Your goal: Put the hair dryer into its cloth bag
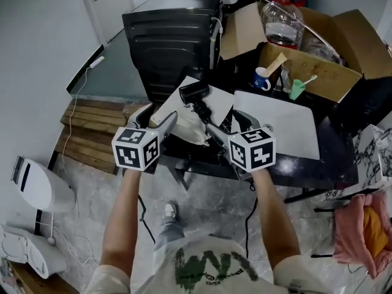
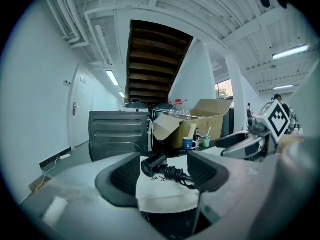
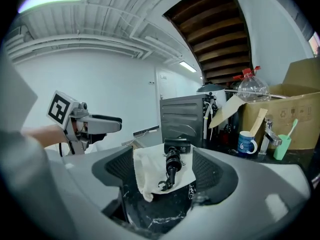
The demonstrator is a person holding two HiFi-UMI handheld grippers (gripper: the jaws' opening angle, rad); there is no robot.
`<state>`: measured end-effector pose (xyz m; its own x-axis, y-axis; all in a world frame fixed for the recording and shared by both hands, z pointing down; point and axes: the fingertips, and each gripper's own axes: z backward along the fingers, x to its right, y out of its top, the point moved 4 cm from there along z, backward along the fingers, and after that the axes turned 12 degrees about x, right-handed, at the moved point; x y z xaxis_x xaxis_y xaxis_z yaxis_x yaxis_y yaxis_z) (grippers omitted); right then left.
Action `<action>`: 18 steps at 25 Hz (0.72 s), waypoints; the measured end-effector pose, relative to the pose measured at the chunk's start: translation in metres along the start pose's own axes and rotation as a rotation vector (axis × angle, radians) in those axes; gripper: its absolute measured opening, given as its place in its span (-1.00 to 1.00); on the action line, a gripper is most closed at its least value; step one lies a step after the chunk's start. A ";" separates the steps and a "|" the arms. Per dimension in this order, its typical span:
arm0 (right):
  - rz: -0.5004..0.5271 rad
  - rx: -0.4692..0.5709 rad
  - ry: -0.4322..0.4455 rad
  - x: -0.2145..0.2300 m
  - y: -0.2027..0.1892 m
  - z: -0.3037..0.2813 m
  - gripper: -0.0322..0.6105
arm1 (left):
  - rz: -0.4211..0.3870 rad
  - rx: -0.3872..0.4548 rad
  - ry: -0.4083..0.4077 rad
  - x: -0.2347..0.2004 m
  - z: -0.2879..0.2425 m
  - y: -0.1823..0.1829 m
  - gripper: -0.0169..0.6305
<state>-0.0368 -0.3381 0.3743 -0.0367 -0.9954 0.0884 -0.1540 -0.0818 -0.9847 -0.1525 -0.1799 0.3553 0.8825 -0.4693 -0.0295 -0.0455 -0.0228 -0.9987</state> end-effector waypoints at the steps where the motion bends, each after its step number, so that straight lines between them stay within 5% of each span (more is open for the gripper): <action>1: -0.001 -0.011 -0.008 0.000 0.000 -0.010 0.23 | 0.000 -0.002 -0.016 -0.008 -0.007 0.000 0.00; 18: -0.024 -0.267 -0.151 0.008 -0.031 -0.121 0.26 | 0.041 -0.063 -0.330 -0.093 -0.101 -0.021 0.00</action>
<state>-0.1516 -0.3379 0.4236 0.1143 -0.9911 0.0677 -0.4076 -0.1089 -0.9066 -0.2812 -0.2245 0.3828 0.9828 -0.1604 -0.0919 -0.1041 -0.0694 -0.9921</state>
